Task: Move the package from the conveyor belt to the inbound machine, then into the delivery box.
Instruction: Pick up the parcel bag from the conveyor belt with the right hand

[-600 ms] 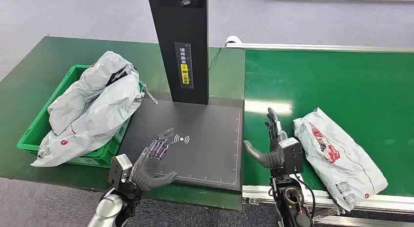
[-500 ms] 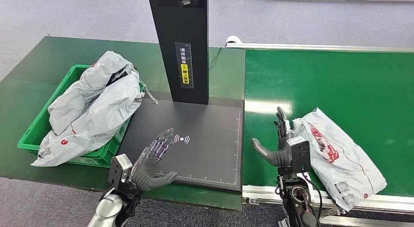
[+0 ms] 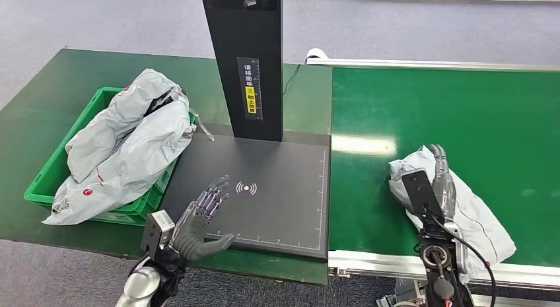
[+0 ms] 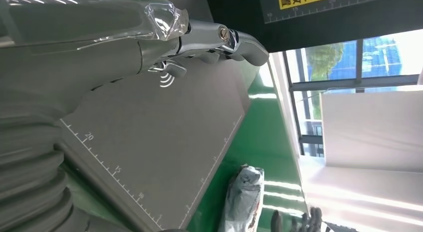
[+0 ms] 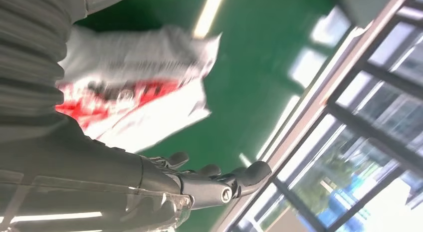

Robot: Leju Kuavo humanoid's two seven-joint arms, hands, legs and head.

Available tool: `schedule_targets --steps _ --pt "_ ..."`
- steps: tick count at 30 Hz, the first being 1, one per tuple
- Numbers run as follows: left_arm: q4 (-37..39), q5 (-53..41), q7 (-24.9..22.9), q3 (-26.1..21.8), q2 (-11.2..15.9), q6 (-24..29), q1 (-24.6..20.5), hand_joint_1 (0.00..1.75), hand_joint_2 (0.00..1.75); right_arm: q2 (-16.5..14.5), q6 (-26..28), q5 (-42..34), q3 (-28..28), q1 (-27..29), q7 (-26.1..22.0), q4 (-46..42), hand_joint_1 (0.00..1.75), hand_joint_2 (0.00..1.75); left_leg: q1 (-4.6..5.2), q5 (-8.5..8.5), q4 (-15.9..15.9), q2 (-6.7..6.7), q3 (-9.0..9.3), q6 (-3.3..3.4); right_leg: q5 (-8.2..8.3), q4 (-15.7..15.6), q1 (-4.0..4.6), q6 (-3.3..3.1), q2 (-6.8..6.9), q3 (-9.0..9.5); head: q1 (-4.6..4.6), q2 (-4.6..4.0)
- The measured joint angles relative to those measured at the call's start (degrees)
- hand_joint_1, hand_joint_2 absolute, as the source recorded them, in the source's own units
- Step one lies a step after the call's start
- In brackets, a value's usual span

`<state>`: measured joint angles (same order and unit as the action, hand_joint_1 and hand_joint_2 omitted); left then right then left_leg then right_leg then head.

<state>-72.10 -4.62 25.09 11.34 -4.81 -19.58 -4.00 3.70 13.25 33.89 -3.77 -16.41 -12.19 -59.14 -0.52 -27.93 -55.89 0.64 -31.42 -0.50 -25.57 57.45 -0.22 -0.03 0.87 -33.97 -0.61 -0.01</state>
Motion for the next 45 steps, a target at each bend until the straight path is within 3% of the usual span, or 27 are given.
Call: schedule_targets --steps 3,7,12,16,23,27,45 --pt "-0.49 -0.07 -0.28 -0.1 -0.01 0.09 0.17 0.0 1.75 0.61 1.02 4.91 -1.19 -0.1 2.62 0.21 0.0 1.75 0.0 -0.01 0.0 0.0 0.01 0.02 0.0 0.0 0.0 0.0 0.0 -0.01 -0.02 0.01" --pt "-1.36 -0.31 -1.05 -0.48 -0.02 0.28 0.77 0.0 1.75 1.5 3.02 19.87 -3.25 -0.19 9.27 0.73 0.0 1.75 -0.02 -0.02 0.0 -0.06 0.01 0.02 0.0 0.0 0.02 0.01 0.04 -0.01 -0.01 0.01" --pt "-1.94 -1.08 -1.78 -0.77 -0.16 0.54 1.48 0.0 1.75 1.73 -2.91 30.55 -6.18 0.04 16.91 1.95 0.0 1.75 -0.01 -0.02 0.0 -0.01 0.01 0.03 -0.01 0.0 0.01 0.01 0.02 -0.01 -0.01 0.01" --pt "-2.01 -1.67 -2.36 -0.82 -0.38 0.52 1.64 0.0 1.75 1.65 -8.91 34.91 -7.52 0.18 21.36 3.31 0.0 1.75 -0.01 -0.02 0.0 -0.02 0.0 0.03 -0.01 0.0 0.01 0.01 0.02 -0.01 -0.01 0.01" --pt "-1.96 -2.01 -3.05 -0.85 -1.09 0.62 1.5 0.0 1.75 0.92 -13.12 36.76 -8.14 0.23 22.7 5.13 0.02 1.75 -0.01 -0.02 0.0 -0.02 0.01 0.03 -0.01 0.0 0.02 0.01 0.01 -0.02 -0.02 0.01" --pt "-1.93 -2.06 -3.25 -0.86 -1.39 0.67 1.47 0.0 1.75 0.43 -14.47 37.05 -8.14 0.19 22.64 5.81 1.75 1.75 -0.02 -0.02 0.01 -0.02 0.0 0.03 -0.01 0.0 0.02 0.01 0.02 -0.01 -0.01 0.01" --pt "-1.95 -2.07 -3.25 -1.39 -1.44 0.72 1.65 0.0 1.75 -0.25 -15.48 34.81 -7.65 -1.69 19.13 8.36 1.75 1.75 -0.01 -0.02 0.01 -0.03 0.0 0.03 -0.01 0.0 0.02 0.01 0.02 0.0 -0.01 0.01"
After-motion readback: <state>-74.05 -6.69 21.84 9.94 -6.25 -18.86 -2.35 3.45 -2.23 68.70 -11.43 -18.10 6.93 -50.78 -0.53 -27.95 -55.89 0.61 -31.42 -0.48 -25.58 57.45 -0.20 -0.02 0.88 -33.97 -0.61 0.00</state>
